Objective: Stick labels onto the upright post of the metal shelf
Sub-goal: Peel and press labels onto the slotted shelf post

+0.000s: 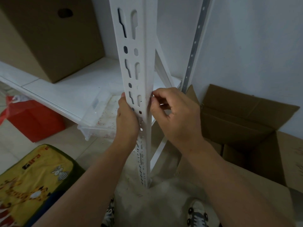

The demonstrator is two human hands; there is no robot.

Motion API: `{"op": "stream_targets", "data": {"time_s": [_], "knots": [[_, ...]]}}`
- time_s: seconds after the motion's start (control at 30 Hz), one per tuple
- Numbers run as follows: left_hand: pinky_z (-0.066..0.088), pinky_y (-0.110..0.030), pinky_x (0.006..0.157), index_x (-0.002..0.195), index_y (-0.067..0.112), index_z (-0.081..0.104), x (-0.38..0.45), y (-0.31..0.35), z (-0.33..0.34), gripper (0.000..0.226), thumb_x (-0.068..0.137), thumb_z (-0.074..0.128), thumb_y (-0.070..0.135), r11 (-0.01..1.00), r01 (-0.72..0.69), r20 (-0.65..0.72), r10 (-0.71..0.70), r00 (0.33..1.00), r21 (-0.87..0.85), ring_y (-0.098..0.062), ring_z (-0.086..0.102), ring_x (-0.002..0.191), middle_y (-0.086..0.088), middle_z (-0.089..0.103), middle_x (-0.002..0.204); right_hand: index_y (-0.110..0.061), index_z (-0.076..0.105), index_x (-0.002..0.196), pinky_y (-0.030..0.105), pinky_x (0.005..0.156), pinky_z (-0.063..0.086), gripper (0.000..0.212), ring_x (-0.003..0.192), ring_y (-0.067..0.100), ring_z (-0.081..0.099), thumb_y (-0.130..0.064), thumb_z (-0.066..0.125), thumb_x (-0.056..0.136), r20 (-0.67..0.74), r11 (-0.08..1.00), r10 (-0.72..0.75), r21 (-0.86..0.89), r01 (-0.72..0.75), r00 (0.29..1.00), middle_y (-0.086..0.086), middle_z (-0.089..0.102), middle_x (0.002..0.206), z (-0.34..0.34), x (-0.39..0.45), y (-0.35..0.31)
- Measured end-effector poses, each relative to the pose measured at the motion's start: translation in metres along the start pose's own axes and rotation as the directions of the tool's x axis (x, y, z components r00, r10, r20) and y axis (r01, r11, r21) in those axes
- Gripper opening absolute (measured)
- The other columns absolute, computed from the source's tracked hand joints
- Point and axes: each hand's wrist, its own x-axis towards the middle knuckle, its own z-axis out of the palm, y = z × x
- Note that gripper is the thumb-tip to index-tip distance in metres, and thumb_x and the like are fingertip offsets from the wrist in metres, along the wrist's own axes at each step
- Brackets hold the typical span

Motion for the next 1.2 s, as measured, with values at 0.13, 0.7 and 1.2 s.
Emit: {"op": "stream_targets", "data": {"time_s": [0.13,0.7,1.2], "knots": [[0.042,-0.019,0.061,0.071,0.022,0.053,0.001,0.000,0.000,0.047,0.103,0.022,0.037,1.000,0.007,0.006,-0.007,1.000,-0.011,0.010,0.051,0.046,0.012,0.057,0.056,-0.002,0.069,0.093,0.036,0.058,0.054,0.014,0.070,0.021,0.065,-0.012,0.059,0.093,0.069,0.995,-0.075,-0.055,0.078,0.995,0.009,0.069,0.084,-0.004,0.000,0.004],[0.044,-0.013,0.052,0.073,0.023,0.052,0.001,-0.001,0.001,0.044,0.102,0.022,0.035,1.000,0.000,-0.027,-0.001,1.000,-0.015,0.006,0.052,0.049,0.006,0.055,0.066,-0.008,0.069,0.080,0.028,0.055,0.051,0.010,0.063,0.008,0.057,-0.013,0.062,0.086,0.065,1.000,0.021,-0.025,-0.020,0.998,-0.001,0.066,0.073,-0.006,0.011,-0.002],[0.043,-0.024,0.065,0.071,0.021,0.052,0.001,0.002,0.000,0.044,0.102,0.024,0.036,0.999,0.039,-0.017,-0.040,0.999,-0.031,-0.005,0.051,0.062,0.007,0.055,0.065,-0.002,0.069,0.096,0.028,0.063,0.056,0.016,0.072,0.016,0.065,-0.015,0.060,0.093,0.017,0.991,-0.090,-0.100,0.091,0.996,0.008,0.071,0.086,-0.001,-0.001,0.004]]}}
